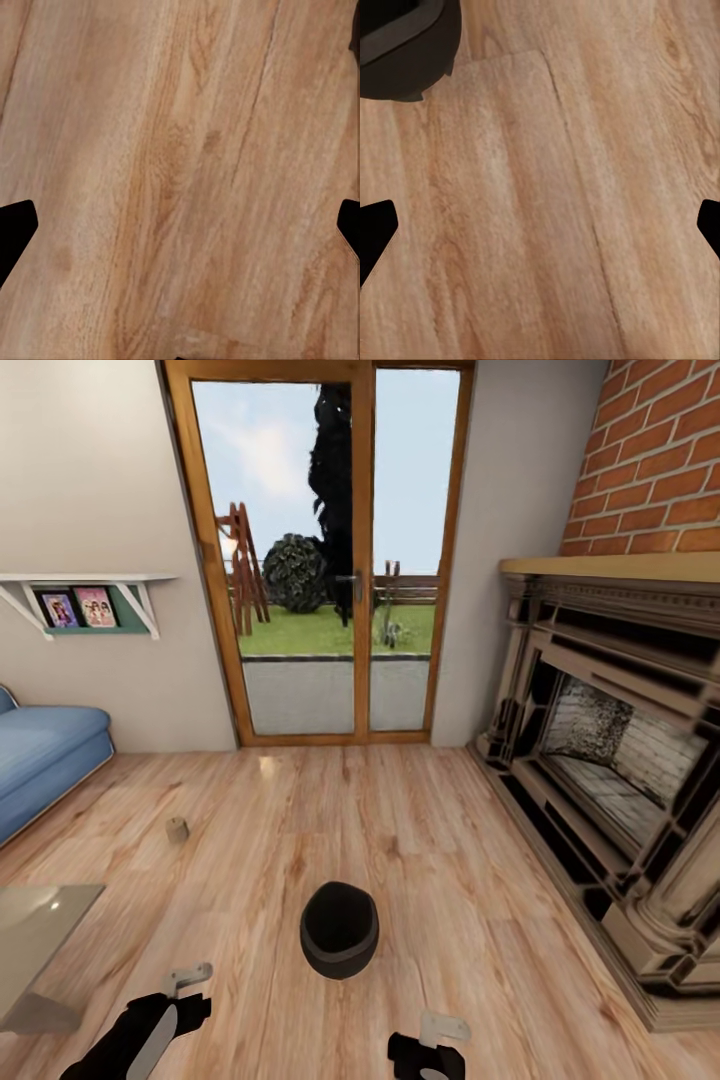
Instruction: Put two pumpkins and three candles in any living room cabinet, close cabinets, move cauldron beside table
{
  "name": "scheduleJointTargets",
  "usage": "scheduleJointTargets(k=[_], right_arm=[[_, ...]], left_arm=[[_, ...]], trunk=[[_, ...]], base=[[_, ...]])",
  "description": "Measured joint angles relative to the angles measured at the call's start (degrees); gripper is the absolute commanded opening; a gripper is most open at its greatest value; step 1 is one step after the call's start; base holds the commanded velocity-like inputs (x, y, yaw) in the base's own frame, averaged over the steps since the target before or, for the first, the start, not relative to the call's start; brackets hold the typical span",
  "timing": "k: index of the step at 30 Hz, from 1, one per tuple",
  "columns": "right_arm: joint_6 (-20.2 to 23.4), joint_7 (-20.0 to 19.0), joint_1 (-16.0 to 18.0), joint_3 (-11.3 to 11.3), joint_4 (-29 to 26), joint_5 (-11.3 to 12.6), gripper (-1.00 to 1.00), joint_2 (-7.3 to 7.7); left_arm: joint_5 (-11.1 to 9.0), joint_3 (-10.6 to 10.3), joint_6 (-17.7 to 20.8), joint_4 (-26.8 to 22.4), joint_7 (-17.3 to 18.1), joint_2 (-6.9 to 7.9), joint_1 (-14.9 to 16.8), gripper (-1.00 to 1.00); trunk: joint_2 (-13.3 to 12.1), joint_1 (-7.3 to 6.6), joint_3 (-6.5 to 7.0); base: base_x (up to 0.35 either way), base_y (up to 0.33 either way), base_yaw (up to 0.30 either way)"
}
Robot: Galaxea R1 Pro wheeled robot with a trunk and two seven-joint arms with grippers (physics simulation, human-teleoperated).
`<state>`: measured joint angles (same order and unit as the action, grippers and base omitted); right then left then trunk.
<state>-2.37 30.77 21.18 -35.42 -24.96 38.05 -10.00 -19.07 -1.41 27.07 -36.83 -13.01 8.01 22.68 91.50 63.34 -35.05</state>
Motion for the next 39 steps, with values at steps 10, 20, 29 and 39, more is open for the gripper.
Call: scheduleJointTargets(k=[10, 20, 29, 39], right_arm=[[0.0, -0.01, 0.0, -0.09, -0.04, -0.07, 1.0, 0.0], [7.16, 1.64, 0.01, -0.18, -6.0, -0.11, 1.0, 0.0], [32.45, 15.82, 2.67, 0.5, -31.1, 2.57, 1.0, 0.0], [38.25, 17.16, 15.73, 2.93, -21.25, 12.18, 1.0, 0.01]], left_arm=[[0.0, 0.0, -0.03, 0.0, 0.05, -0.01, 0.0, 1.0], [-0.09, 0.32, 4.62, -3.34, 3.74, 0.63, 0.01, 1.0], [-0.13, 0.82, 14.85, -11.15, 13.8, 4.09, 0.07, 1.0], [-0.44, 0.42, 17.24, -17.07, 14.06, 3.67, 0.09, 1.0]], trunk=[[0.0, 0.0, 0.0], [0.0, 0.0, 0.0], [0.0, 0.0, 0.01], [0.0, 0.0, 0.0]], base=[[0.218, 0.0, 0.0], [0.171, 0.0, 0.0], [0.167, 0.0, 0.0], [0.249, 0.0, 0.0]])
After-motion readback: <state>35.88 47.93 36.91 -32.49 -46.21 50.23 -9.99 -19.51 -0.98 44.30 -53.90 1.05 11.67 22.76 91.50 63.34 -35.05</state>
